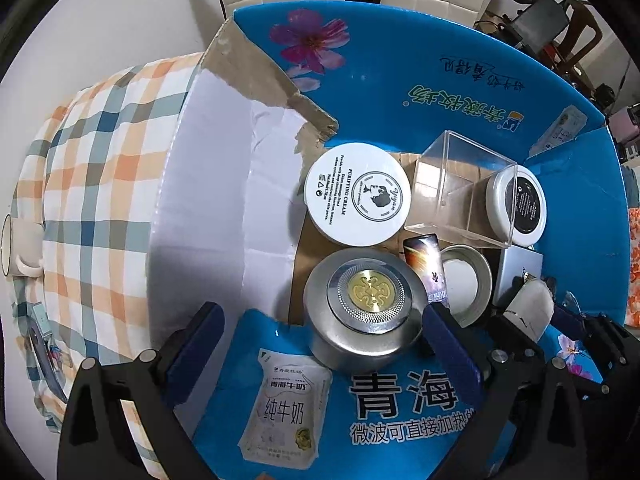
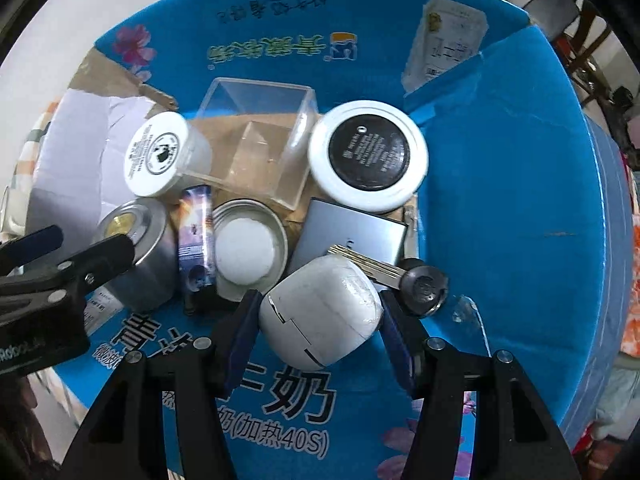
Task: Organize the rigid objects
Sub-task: 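Carry the earbuds case into the blue box and open the right gripper, then withdraw the right tool from the box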
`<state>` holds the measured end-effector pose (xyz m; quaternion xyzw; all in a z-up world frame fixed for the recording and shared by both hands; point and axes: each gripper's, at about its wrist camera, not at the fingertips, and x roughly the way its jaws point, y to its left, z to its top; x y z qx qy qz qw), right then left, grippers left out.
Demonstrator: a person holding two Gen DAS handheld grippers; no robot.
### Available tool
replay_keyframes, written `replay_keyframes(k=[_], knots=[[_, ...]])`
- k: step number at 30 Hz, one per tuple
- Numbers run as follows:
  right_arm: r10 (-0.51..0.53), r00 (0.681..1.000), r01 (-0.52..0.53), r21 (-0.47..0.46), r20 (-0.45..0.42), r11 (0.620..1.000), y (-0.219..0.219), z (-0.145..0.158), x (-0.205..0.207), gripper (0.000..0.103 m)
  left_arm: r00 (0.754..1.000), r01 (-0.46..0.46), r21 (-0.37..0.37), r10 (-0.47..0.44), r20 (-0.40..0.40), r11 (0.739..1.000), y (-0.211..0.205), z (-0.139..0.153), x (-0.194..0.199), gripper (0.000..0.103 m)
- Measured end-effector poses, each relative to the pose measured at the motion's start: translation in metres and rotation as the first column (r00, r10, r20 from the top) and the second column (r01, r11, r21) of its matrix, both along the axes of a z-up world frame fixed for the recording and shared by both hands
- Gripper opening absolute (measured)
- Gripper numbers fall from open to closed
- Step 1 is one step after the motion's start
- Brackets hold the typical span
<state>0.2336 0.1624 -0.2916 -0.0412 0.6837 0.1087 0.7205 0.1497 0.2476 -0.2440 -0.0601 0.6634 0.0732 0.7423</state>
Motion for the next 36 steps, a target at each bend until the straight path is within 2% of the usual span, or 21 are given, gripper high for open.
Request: replay_keyframes(k=[2,5,10,15,23,25,31,36], knots=[[-0.017,1.000,0.017,-0.006,-0.019,1.000,-0.004,-0.003,0.000,0.062,1.000,0.000,-0.002,0.000,0.001,1.000,-0.001,0.001,-0.001,0.102],[-0.052,0.998,0.052,0.001,-0.045,0.999,-0.016,-0.004,0.000,0.071,1.000,-0.003,-0.008,0.003,0.010,1.000,-0.003,0.007,-0.003,0.102],[-0.083,0.997,0.083,-0.003,-0.002,0.997,-0.031,0.016,-0.004,0.087,1.000,-0.002,-0.015,0.003,0.030,1.000,-0.007,0.024,-0.008,0.102],[-0.087,0.995,0.088,-0.022,0.054,0.996,-0.044,0.048,-0.006,0.090,0.997,-0.001,-0.022,0.002,0.074,1.000,-0.015,0.056,-0.019,0.102],[-0.123,0.984,0.121,0.023,0.126,0.992,-0.059,0.126,-0.020,0.091,0.985,0.021,-0.027,-0.016,0.170,0.999,-0.027,0.121,-0.041,0.102],[-0.132,0.980,0.126,0.046,0.147,0.991,-0.067,0.155,-0.030,0.091,0.982,0.026,-0.024,-0.021,0.189,0.999,-0.029,0.137,-0.048,0.102],[-0.134,0.961,0.121,0.068,0.244,0.990,-0.076,0.230,-0.059,0.093,0.962,0.047,-0.013,-0.042,0.271,0.999,-0.043,0.191,-0.072,0.102],[-0.147,0.942,0.127,0.086,0.301,0.988,-0.090,0.279,-0.081,0.098,0.944,0.046,0.014,-0.048,0.325,0.999,-0.051,0.228,-0.088,0.102]])
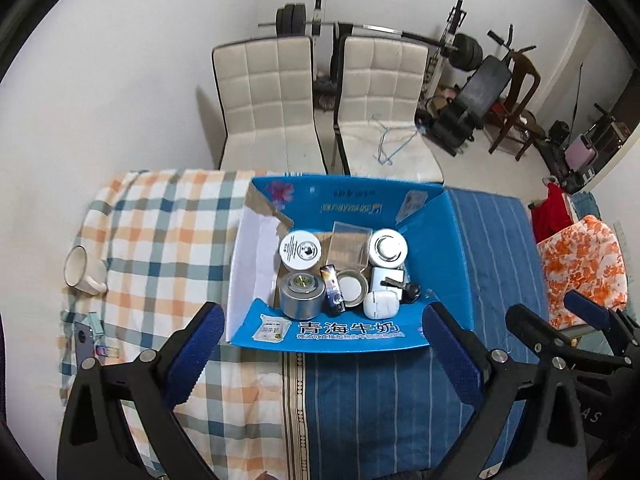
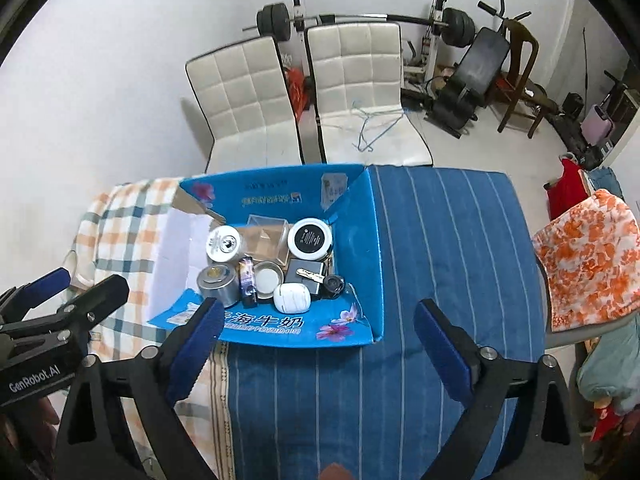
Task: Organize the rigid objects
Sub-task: 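Withdraw the right tool from the box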
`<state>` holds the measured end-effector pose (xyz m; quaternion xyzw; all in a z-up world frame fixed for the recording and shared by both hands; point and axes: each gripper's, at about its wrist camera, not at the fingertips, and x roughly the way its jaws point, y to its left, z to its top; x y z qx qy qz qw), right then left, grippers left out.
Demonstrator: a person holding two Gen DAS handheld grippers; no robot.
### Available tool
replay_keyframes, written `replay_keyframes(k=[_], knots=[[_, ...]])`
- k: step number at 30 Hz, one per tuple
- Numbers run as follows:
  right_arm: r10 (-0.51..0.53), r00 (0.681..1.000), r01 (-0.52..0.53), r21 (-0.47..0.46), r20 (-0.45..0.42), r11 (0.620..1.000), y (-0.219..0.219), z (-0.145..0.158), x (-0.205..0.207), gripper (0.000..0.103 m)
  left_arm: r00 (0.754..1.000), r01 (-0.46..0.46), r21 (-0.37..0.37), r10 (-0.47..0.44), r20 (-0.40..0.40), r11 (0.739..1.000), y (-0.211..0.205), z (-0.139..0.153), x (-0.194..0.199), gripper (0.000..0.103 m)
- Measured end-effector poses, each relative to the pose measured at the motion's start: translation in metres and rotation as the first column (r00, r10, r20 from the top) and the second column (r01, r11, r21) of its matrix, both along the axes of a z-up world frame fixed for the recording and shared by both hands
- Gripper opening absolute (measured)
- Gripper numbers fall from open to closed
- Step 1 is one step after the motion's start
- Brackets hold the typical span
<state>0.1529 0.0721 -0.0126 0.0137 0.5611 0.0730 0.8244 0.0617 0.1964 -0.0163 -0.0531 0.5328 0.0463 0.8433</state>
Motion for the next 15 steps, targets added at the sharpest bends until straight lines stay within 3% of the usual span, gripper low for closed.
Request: replay_keyframes(k=[6,15], knots=[[0.000,0.999,0.001,-0.013,0.041,1.000,-0.012,0.040,-0.032,0.098,0.999,-0.011,0.008,0.011,0.043,1.000,-0.006,0.028,-0.024,0.102],[0.006,0.995,-0.002,-0.037,0.102,0.999,-0.021,0.077,-0.065,0.098,0.998,-0.031,0.001,0.030,0.047,1.000,-0.008,0.038,-0.048,0.102]])
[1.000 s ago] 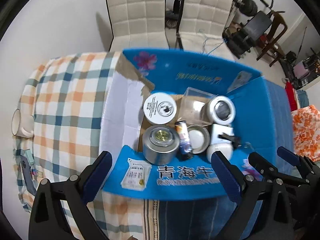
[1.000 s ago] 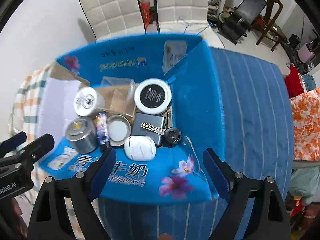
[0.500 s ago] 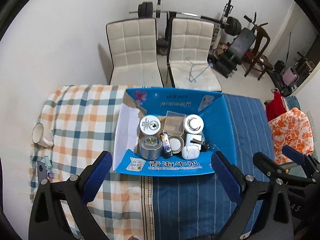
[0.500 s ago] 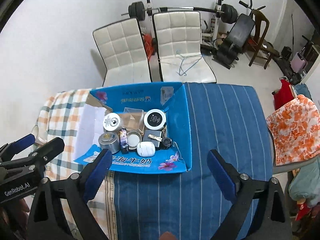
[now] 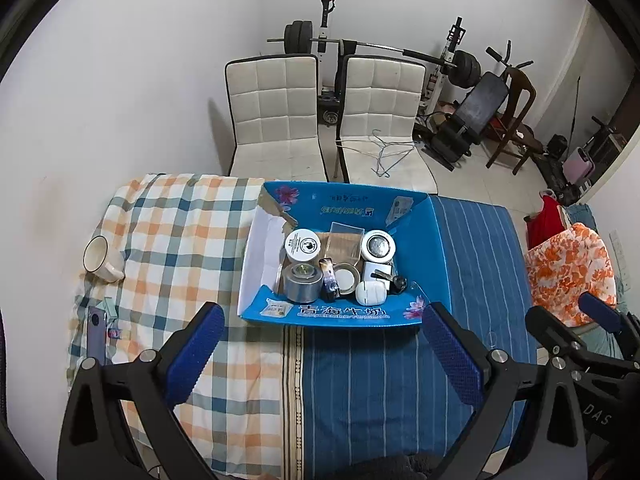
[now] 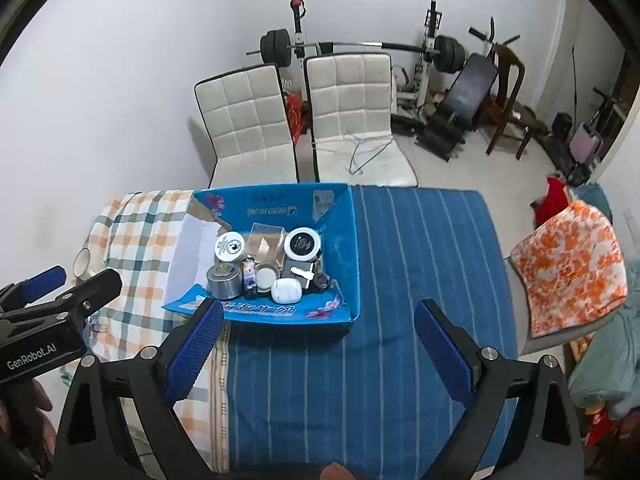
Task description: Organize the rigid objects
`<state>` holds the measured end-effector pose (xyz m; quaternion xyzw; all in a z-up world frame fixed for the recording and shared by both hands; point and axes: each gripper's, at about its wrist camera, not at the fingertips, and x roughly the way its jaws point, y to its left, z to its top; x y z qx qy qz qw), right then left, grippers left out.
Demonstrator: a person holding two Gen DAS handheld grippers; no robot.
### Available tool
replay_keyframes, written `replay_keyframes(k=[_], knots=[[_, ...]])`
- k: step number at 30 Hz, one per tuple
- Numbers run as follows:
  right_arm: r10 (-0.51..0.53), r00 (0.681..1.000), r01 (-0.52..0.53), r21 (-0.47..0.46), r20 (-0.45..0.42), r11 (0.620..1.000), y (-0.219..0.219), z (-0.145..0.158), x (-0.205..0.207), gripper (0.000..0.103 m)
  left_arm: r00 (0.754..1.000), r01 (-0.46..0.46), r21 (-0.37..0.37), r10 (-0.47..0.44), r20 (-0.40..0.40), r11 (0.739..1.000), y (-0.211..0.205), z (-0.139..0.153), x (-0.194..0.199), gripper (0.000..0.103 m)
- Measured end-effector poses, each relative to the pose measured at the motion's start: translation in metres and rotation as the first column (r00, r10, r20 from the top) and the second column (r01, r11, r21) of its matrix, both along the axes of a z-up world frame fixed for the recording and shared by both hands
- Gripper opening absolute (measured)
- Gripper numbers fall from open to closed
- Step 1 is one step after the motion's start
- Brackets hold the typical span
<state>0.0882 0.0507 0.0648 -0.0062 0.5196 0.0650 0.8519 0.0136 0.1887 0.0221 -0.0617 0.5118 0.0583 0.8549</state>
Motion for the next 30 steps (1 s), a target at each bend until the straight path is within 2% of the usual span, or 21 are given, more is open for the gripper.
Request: replay_keyframes(k=[30], knots=[[-0.035,0.999,0.036,-0.064,0.013,0.997,-0.0088,-0.0040,0.0039,0.098,1.000,0.002,0.020,-0.002,-0.009,1.000,0.0031,-0.0076,-0.0104,0.102]])
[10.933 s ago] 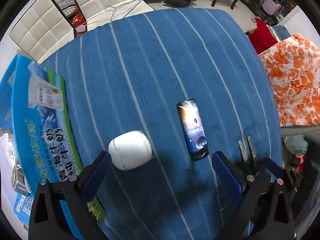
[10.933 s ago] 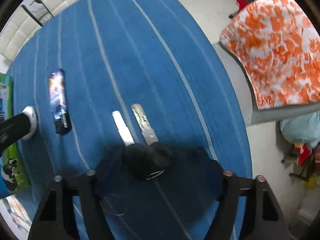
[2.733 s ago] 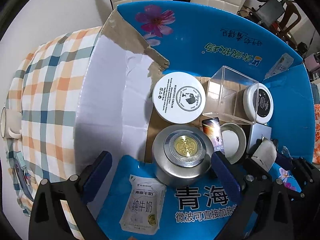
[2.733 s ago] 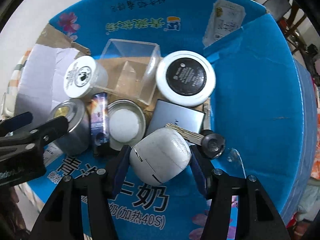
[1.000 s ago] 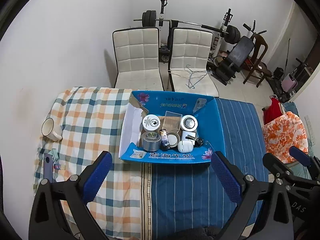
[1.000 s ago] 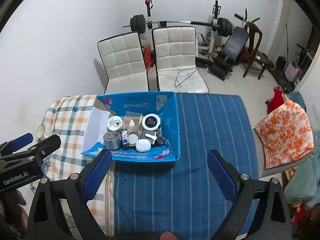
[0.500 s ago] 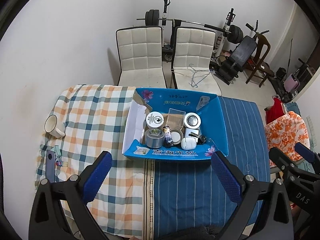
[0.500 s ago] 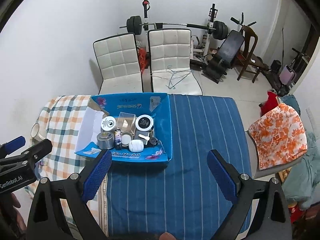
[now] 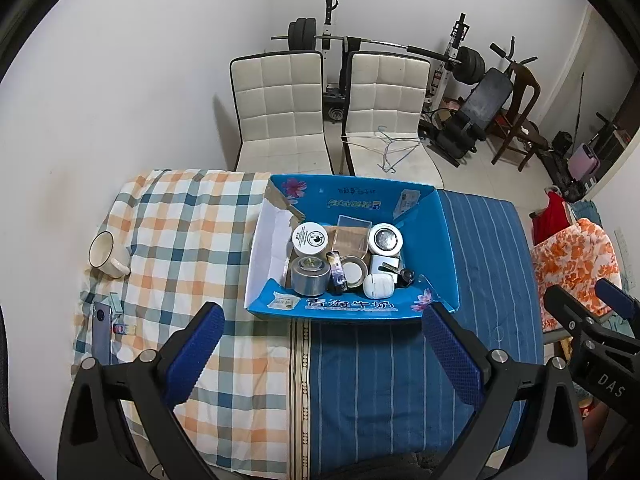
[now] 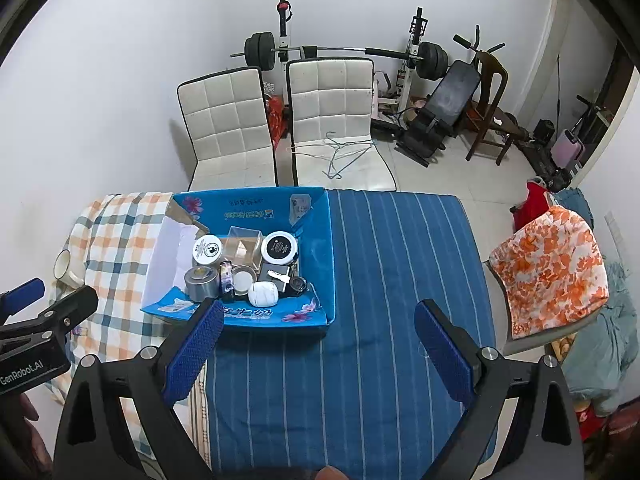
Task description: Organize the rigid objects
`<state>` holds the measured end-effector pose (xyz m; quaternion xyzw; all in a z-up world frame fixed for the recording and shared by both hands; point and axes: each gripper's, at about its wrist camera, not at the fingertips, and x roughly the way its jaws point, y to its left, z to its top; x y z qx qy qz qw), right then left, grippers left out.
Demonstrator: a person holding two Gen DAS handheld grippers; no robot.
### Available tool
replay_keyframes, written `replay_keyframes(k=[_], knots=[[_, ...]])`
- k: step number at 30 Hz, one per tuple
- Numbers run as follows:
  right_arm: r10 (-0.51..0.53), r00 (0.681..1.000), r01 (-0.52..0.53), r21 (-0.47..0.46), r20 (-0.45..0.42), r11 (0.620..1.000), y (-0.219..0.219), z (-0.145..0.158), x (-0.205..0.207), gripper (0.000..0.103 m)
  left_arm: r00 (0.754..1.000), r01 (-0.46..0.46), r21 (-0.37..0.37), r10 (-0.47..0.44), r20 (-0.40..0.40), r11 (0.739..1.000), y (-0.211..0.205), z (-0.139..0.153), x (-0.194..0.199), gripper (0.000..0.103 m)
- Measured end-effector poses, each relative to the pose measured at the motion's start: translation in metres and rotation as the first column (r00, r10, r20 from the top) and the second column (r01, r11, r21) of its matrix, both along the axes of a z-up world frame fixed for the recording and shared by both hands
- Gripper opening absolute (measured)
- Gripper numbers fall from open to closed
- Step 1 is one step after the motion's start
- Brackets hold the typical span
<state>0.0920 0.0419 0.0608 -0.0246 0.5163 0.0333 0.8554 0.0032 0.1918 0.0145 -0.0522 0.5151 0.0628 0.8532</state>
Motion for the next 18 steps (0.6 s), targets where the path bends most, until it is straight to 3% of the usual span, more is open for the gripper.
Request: replay_keyframes(k=[18], knots=[[-0.007,1.000,0.007,-0.006,-0.001,1.000,-0.0030,-0.0023,-0.0007,0.098,1.000,0.005,0.012,-0.005,-0.006,1.000,-0.0007,-0.0034,0.0051,0.102]])
